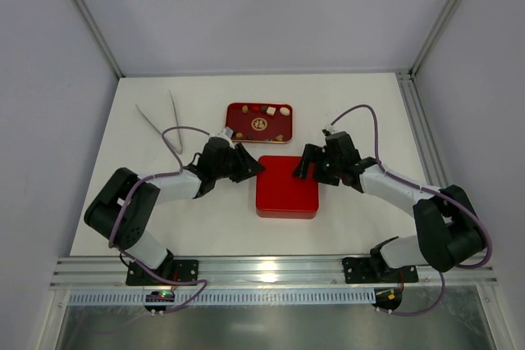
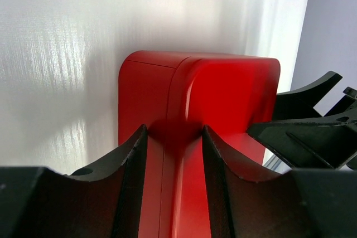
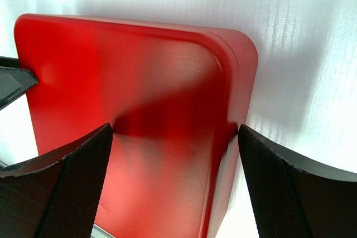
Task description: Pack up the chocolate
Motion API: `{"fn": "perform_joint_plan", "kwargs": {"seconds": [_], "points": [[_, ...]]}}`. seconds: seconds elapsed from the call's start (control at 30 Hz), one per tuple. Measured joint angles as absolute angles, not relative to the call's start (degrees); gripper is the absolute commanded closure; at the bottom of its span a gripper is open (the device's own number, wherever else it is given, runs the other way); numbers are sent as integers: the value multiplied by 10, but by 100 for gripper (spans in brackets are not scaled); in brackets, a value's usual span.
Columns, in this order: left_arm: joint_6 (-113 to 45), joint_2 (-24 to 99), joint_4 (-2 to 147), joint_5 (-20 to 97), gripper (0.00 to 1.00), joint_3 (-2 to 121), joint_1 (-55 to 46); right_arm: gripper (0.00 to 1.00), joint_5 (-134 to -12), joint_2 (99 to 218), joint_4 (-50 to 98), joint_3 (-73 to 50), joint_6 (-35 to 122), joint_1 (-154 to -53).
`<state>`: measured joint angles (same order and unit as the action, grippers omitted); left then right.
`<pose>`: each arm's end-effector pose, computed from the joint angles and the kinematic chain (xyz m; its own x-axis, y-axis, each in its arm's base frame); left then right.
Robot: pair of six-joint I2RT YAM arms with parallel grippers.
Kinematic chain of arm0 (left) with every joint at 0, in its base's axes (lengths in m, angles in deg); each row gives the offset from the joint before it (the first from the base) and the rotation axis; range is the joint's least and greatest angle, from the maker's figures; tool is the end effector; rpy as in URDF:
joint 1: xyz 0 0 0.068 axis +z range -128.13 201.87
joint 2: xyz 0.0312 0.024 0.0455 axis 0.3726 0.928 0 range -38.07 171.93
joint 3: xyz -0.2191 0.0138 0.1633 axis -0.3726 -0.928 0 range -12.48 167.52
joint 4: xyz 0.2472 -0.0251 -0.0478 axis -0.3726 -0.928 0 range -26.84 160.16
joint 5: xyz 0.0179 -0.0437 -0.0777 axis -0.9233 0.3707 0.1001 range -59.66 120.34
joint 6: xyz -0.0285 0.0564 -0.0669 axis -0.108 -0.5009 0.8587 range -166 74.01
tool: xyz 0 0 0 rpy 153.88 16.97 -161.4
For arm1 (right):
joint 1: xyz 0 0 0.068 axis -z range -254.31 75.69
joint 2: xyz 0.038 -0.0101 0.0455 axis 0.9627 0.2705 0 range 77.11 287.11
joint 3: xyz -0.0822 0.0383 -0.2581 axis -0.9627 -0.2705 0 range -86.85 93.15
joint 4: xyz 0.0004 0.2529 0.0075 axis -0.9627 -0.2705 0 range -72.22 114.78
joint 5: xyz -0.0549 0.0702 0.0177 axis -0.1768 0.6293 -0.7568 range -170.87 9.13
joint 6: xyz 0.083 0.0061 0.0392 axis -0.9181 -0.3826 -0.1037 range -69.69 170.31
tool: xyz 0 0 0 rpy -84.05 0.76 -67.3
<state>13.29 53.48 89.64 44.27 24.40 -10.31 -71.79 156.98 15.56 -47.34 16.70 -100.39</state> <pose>0.2760 -0.1972 0.1315 -0.8368 -0.4593 -0.2981 -0.0701 0.6298 -0.7736 0.2574 0.1406 0.1487 -0.8607 0.1871 -0.4735 -0.0598 0.8864 0.4590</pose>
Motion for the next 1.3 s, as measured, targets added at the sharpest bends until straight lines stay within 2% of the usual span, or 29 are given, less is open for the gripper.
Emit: {"fn": "perform_joint_plan", "kwargs": {"seconds": [0.37,0.63,0.97,1.1,1.3], "points": [[109,517,811,423,80,281,-114,51,-688,1546,198,-510,163,-980],[99,481,738,427,77,284,-128,52,-675,1510,166,-523,166,-977],[61,442,631,422,64,300,-133,37,-678,1477,106,-515,181,-974],[32,442,568,410,58,331,-133,36,-687,1477,77,-500,190,-974],[-5,442,493,405,47,401,-132,25,-697,1477,40,-467,203,-974]]}}
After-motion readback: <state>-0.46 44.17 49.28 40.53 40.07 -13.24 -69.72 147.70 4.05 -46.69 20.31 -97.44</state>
